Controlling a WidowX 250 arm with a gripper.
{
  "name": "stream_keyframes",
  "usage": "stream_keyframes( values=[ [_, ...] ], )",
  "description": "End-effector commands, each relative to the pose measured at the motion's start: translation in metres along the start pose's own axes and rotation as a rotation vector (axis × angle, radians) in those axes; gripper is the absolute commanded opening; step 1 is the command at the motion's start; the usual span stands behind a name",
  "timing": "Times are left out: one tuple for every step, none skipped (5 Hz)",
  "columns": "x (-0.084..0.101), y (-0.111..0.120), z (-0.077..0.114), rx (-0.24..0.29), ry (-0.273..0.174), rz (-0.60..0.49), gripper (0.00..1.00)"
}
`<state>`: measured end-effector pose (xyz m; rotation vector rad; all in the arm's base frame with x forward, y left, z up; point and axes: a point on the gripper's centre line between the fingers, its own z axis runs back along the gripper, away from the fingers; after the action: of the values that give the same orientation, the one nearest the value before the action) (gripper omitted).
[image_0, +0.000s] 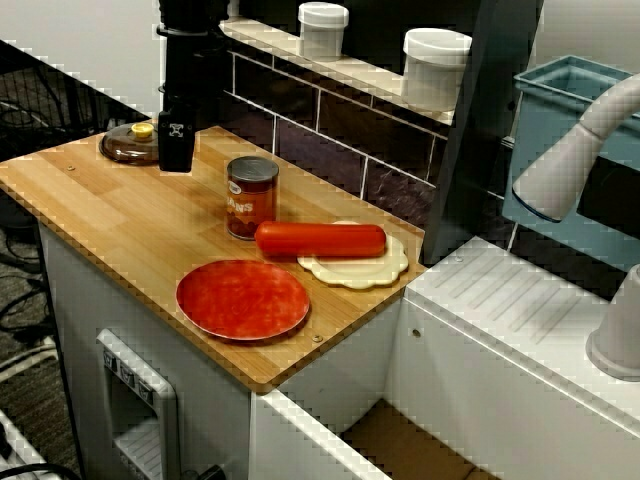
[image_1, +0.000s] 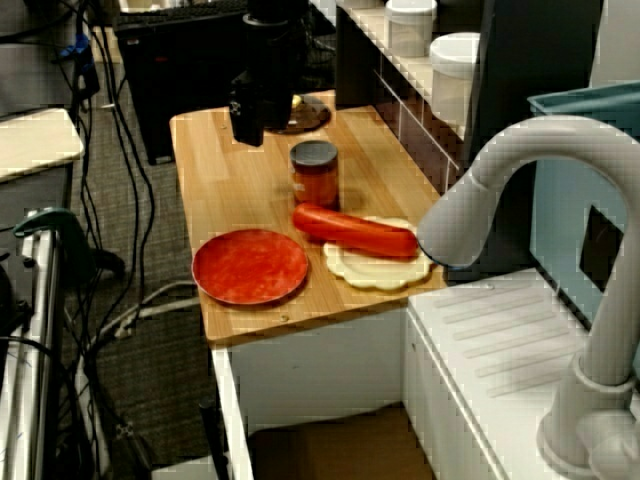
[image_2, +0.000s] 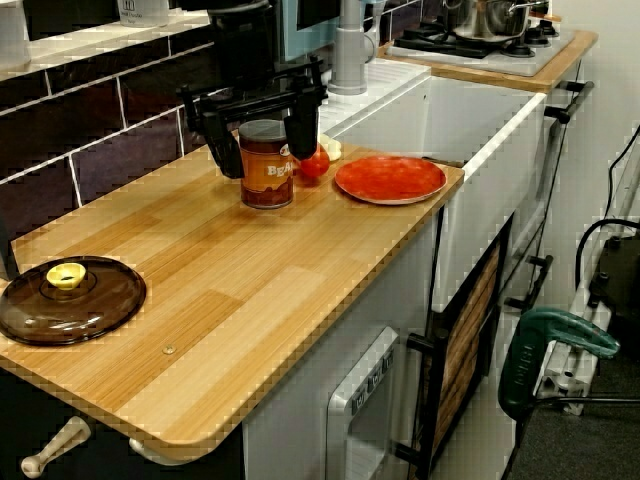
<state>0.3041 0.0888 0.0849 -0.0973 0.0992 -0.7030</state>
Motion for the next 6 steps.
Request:
stream_keyframes(
  values=[
    [0.011,-0.036,0.054,0.170,-0.054,0.037,1.00],
    [0.019,-0.046,0.059,0.186,-0.060,0.042,1.00],
    [0.028,-0.056,0.056,0.216,-0.062,0.087,1.00],
    [0.039,-0.064,0.051,0.241,-0.060,0.110,1.00],
    [0.051,-0.072,0.051,0.259,-0.072,0.145,1.00],
    [0.064,-0.077,0.044,0.271,-0.092,0.222,1.00]
  ],
)
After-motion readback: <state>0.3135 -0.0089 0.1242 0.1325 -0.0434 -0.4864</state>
